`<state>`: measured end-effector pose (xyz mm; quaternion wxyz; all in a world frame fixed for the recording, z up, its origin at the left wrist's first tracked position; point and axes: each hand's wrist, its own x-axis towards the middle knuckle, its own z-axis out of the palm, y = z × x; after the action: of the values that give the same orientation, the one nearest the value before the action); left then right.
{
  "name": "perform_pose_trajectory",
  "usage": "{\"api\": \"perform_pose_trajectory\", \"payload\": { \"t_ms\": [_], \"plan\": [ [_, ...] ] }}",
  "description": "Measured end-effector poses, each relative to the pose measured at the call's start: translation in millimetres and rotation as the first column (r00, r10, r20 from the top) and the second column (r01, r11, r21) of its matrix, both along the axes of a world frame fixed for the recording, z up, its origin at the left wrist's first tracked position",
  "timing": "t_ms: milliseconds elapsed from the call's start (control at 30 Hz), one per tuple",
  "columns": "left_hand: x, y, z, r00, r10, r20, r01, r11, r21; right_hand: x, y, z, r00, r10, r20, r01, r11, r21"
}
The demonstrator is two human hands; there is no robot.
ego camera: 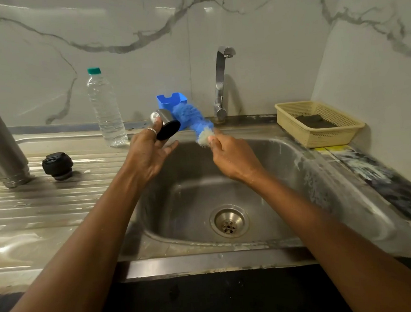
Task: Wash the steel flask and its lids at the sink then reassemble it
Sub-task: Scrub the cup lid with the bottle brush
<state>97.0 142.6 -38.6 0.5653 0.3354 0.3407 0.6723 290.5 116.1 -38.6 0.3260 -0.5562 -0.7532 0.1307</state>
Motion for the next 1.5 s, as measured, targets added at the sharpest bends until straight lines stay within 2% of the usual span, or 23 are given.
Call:
{"api": "perform_pose_trajectory", "payload": {
  "t_ms": [167,300,400,467,533,800,933,1067,1167,1300,1367,1433,1500],
  "plan": [
    [-6.6,3.6,2.5,0.996,-0.019,0.089,0.019,1.000,-0.005,-1.9,-9.6,3.1,0.995,0.062,-0.072,-0.059,0.997,0.039],
    [-4.1,1.1,0.8,0.986,-0.049,0.160,0.054,0.998,-0.026,-8.1,-3.8,-0.2,0.999,0.009,-0.054,-0.008,1.000,0.004],
    [-6.3,2.6,3.4,0.965,-0.054,0.257,0.065,0.997,-0.034,-10.1,-10.2,-1.8,0.995,0.087,-0.043,-0.084,0.994,0.063],
    [-8.2,4.7,2.4,0.968,-0.036,0.247,0.052,0.997,-0.058,-11.8,-11.3,-1.9,0.992,0.122,-0.023,-0.120,0.990,0.068],
    [-6.8,6.1,-0.4,0.978,-0.021,0.207,0.036,0.997,-0.070,-14.0,-8.1,-3.1,0.997,0.070,-0.034,-0.069,0.997,0.033],
    [-0.4,11.0,-0.6,0.973,-0.045,0.226,0.042,0.999,0.018,-12.4,-7.8,-3.9,0.997,0.051,-0.059,-0.051,0.999,-0.006],
    [-1.8,11.5,0.2,0.979,-0.031,0.202,0.027,0.999,0.025,-16.6,-15.3,-1.5,0.987,0.123,-0.098,-0.122,0.992,0.022],
    [-0.2,10.1,-1.0,0.992,0.049,0.113,-0.047,0.999,-0.019,-18.2,-10.1,-3.2,0.993,0.050,-0.103,-0.055,0.997,-0.045],
    [0.5,12.0,0.5,0.994,0.081,0.073,-0.080,0.997,-0.016,-18.8,-17.2,-1.8,0.987,0.098,-0.124,-0.100,0.995,-0.005],
    [-4.2,17.2,-4.5,0.984,0.042,0.172,-0.039,0.999,-0.017,-20.1,-12.5,-2.7,0.991,0.068,-0.116,-0.072,0.997,-0.029],
    [-4.6,17.8,-4.6,0.974,0.020,0.224,-0.018,1.000,-0.011,-20.6,-14.4,-3.1,0.992,0.081,-0.094,-0.080,0.997,0.009],
    [-5.2,18.1,-2.9,0.971,0.018,0.238,-0.018,1.000,-0.001,-22.8,-21.1,-0.6,0.988,0.140,-0.065,-0.137,0.990,0.042],
    [-4.2,17.4,-3.6,0.971,0.026,0.236,-0.023,1.000,-0.016,-22.8,-17.1,-0.4,0.990,0.128,-0.057,-0.127,0.992,0.027]
  ]
}}
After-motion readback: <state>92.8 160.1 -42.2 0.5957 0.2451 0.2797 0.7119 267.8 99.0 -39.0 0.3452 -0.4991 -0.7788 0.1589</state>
